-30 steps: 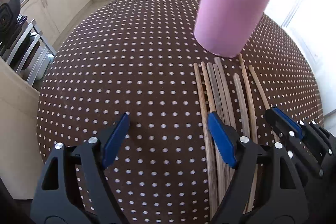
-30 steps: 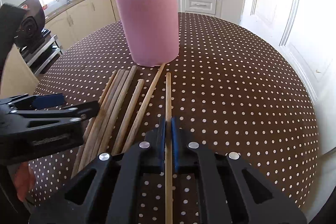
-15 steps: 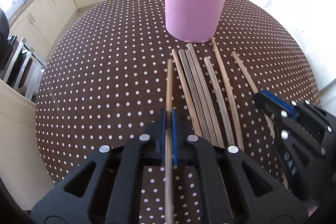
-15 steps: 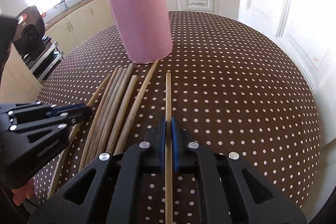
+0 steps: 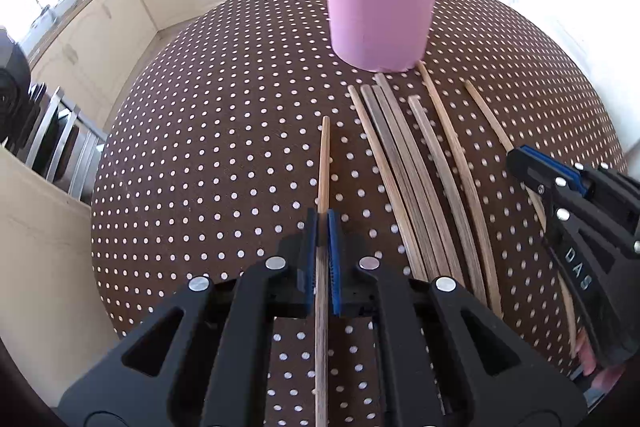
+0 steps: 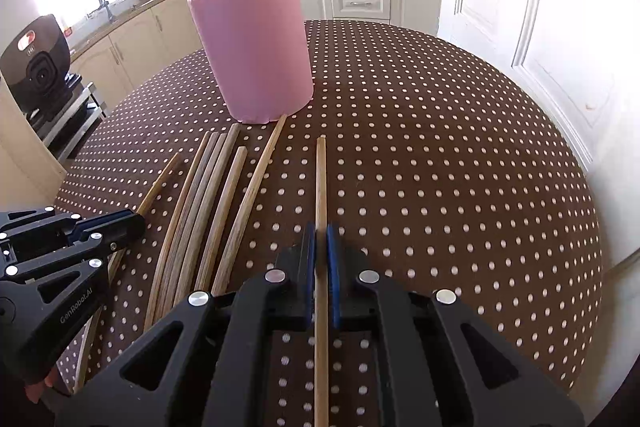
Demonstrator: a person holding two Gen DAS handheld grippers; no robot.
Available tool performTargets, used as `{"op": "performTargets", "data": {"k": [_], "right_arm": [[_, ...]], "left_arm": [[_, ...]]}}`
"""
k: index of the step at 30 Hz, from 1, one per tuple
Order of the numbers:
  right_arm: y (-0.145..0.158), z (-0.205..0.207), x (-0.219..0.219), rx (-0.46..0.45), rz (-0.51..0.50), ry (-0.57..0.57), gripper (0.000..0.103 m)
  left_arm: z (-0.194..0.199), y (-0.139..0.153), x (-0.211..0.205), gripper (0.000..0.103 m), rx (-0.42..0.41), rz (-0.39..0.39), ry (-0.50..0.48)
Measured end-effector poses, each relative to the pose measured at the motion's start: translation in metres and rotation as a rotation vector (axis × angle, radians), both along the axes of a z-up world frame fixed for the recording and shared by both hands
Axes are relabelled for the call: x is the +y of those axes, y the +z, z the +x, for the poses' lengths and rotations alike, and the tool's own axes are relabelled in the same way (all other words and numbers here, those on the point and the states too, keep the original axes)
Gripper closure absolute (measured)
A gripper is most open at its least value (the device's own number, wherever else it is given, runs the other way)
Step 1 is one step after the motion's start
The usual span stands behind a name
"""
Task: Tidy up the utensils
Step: 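Lift the left tool's chopstick toward the pink cup while the right tool lifts its chopstick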
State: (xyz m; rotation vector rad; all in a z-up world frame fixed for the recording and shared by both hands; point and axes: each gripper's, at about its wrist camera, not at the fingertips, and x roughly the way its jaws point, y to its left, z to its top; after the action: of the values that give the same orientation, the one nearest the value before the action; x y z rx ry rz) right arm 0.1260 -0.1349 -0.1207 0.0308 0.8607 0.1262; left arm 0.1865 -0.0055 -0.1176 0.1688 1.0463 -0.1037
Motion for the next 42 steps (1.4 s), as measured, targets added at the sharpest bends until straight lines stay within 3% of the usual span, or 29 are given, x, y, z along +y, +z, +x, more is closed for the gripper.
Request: {"op": "performTargets", "data": {"k": [3, 5, 10, 19, 28, 42], "right_arm": [[0.0, 0.005, 0.001, -0.001, -0.012, 0.006, 0.098], [-0.002, 0.009, -0.001, 0.002, 0.034, -0.007, 0.098], [-0.002, 0.009, -0.007, 0.003, 0.083, 0.001, 0.098], [0.007, 0.004, -0.031, -0.024, 0.169, 0.006, 0.098], [0.035, -0.007, -0.046, -0.156, 0.266, 0.046, 0.098], [0.089, -0.022, -0.057, -0.442, 0.355, 0.074, 0.098]], "left_arm": [[0.01, 0.0, 0.002, 0.095, -0.005, -0.011, 0.034], [0.015, 0.0, 0.003, 0.095, -0.018, -0.008, 0.037], [0.004, -0.004, -0.002, 0.097, -0.087, 0.01, 0.004], [-0.014, -0.007, 0.004, 0.097, -0.134, -0.044, 0.036], [-0.009, 0.02, 0.027, 0.097, -0.228, -0.161, 0.048], [-0.008, 0.08, 0.035, 0.097, -0.41, -0.238, 0.086]]}}
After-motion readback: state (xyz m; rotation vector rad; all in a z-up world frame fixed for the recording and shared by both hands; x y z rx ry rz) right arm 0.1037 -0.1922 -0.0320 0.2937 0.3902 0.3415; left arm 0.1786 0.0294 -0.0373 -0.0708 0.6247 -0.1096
